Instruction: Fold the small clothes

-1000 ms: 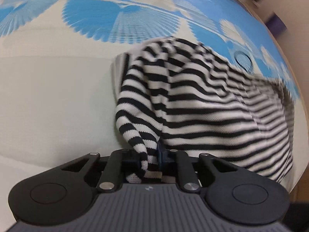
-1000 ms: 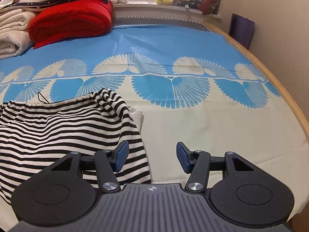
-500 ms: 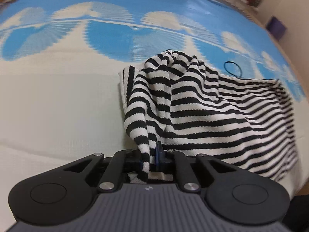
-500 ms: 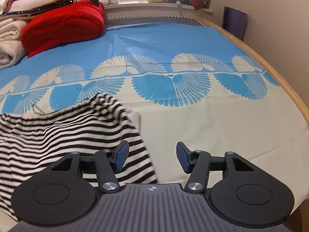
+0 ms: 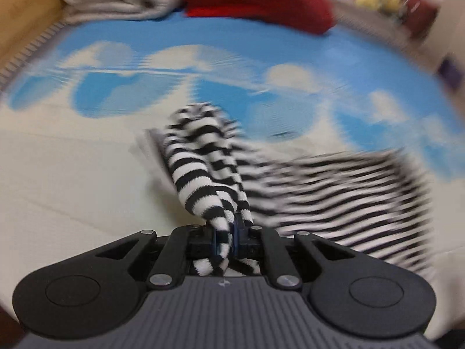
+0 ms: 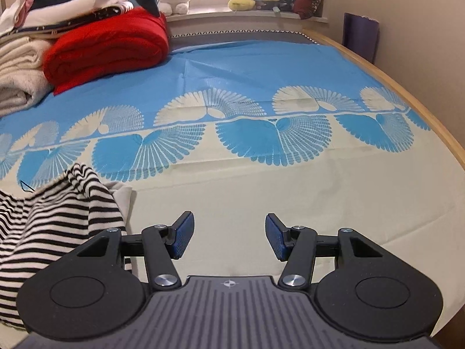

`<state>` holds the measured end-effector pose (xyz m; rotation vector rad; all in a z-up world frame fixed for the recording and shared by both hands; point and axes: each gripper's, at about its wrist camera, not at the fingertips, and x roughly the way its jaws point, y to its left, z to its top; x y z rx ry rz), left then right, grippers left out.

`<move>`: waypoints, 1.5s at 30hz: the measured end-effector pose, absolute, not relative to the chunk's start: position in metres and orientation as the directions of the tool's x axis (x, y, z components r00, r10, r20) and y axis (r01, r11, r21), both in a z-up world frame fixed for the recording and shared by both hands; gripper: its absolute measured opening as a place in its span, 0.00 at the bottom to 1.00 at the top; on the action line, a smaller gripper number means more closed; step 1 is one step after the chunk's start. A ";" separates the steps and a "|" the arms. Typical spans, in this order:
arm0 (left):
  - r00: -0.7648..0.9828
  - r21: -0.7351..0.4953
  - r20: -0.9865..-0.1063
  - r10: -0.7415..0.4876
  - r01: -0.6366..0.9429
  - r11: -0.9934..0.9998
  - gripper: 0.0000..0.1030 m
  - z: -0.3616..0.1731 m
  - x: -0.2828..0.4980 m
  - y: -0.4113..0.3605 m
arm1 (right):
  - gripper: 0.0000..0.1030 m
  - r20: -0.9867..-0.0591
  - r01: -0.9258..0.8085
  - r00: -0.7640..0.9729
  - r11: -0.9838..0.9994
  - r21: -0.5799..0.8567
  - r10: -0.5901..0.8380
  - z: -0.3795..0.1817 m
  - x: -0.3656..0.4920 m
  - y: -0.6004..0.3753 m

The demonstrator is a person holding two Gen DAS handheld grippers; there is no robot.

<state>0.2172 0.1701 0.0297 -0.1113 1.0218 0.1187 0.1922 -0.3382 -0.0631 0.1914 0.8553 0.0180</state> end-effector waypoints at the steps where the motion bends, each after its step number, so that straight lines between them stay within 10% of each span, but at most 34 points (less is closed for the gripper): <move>1: 0.534 -0.107 -0.845 -0.025 -0.123 0.987 0.10 0.034 0.218 0.159 | 0.54 -0.747 0.063 0.658 0.981 0.183 0.097 -0.063 0.192 -0.340; 12: 0.539 -0.492 -0.704 -0.463 0.101 0.865 0.11 0.027 0.249 0.000 | 0.54 -0.736 0.018 0.664 0.982 0.190 0.131 -0.061 0.193 -0.333; 17: 0.471 -0.573 -0.667 -0.577 0.172 0.802 0.37 0.017 0.258 -0.035 | 0.54 -0.732 -0.002 0.660 0.976 0.218 0.165 -0.061 0.196 -0.329; 27: 0.534 -0.451 -0.730 -0.426 0.090 0.888 0.37 0.025 0.248 0.045 | 0.57 -0.710 -0.140 0.516 0.865 0.482 0.479 -0.068 0.208 -0.283; 33: 0.514 -0.344 -0.785 -0.347 0.105 0.933 0.37 0.032 0.228 0.083 | 0.55 -0.798 -0.302 0.378 0.878 0.372 0.468 -0.084 0.204 -0.221; 36: 0.511 -0.288 -0.798 -0.319 0.142 0.947 0.37 0.034 0.217 0.085 | 0.43 -0.810 -0.331 0.366 0.878 0.346 0.458 -0.084 0.198 -0.217; 38: 0.503 -0.287 -0.798 -0.331 0.166 0.944 0.37 0.032 0.214 0.083 | 0.08 -0.791 -0.327 0.367 0.864 0.383 0.490 -0.079 0.195 -0.226; 45: 0.456 -0.292 -0.797 -0.397 0.283 0.913 0.37 0.025 0.212 0.053 | 0.05 -0.519 -0.334 0.555 0.745 0.577 0.650 -0.027 0.162 -0.307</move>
